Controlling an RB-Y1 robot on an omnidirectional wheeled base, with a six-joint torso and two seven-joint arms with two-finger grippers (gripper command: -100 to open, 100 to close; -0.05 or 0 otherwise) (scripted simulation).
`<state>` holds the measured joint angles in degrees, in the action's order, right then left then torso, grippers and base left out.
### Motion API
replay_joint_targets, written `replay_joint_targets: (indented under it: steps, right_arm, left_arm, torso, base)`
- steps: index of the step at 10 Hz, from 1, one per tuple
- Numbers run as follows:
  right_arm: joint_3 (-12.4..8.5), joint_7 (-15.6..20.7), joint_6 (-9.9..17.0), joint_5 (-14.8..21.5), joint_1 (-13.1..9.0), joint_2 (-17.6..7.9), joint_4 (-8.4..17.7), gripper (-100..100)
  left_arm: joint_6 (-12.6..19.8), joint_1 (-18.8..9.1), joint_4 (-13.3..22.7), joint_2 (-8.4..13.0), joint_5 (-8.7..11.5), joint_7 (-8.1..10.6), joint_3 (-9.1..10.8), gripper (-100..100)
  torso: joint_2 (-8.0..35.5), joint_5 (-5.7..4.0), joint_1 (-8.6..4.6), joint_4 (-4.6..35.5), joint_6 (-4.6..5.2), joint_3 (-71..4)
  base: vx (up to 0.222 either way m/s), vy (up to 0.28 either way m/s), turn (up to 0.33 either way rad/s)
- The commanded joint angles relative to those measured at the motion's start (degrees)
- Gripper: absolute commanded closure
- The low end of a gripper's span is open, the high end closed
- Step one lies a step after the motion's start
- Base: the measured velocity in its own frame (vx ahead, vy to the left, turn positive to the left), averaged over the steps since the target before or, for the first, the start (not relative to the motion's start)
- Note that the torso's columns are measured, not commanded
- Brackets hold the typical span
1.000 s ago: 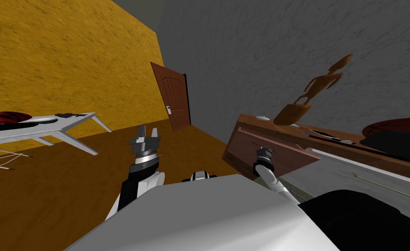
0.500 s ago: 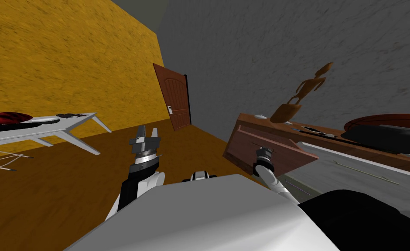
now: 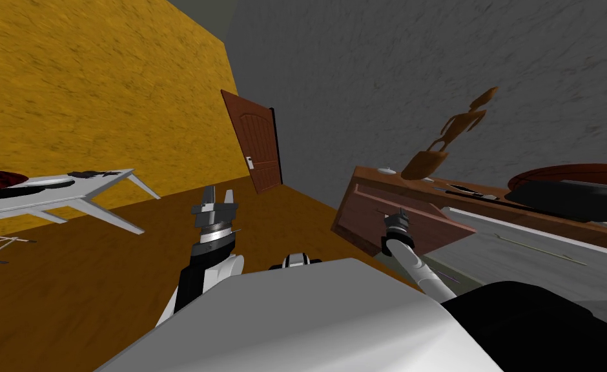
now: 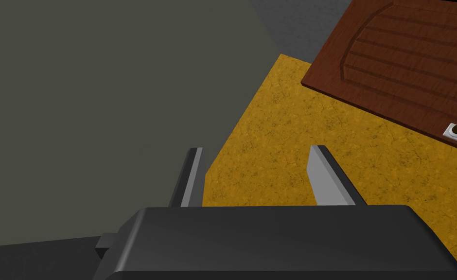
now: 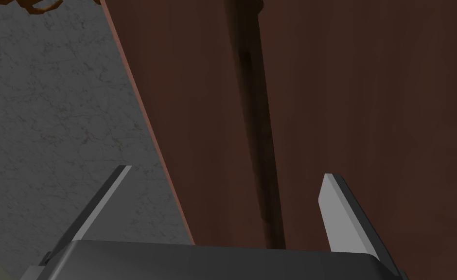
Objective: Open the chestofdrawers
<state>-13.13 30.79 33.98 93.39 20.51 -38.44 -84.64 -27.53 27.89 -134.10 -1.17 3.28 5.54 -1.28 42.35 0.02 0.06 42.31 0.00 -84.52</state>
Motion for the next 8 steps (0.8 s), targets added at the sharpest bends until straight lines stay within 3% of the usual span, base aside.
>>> replay_joint_targets:
  steps: [1,2,3,8]
  right_arm:
    - [-1.87,0.21,-2.82,-2.12,-0.36,-2.64,0.12,-100]
    - [-1.69,1.02,-2.40,-2.14,-0.27,-1.92,-0.40,-100]
    - [-1.76,0.97,-2.60,-2.21,-0.25,-2.01,-0.32,0]
    - [-1.74,0.98,-2.59,-2.20,-0.23,-1.98,-0.31,0]
  left_arm:
    - [0.00,0.00,0.00,0.00,0.00,0.00,0.00,0]
    - [0.00,0.00,0.00,0.00,0.00,0.00,0.00,0]
    - [0.00,0.00,0.00,0.01,0.00,0.00,0.00,0]
    - [0.00,0.00,0.00,0.01,0.00,0.00,0.01,0]
  torso:
    - [0.01,0.00,0.01,0.00,0.00,0.01]
    - [-0.01,-0.01,-0.03,-0.01,0.00,-0.01]
    - [-0.03,-0.04,-0.17,0.00,-0.03,-0.02]
    - [-0.07,-0.01,-0.04,-0.03,0.00,-0.05]
  base:
    - [0.007,0.090,-0.047]
    - [0.003,0.041,-0.014]
    - [-0.001,0.008,-0.003]
    - [0.000,0.000,0.000]
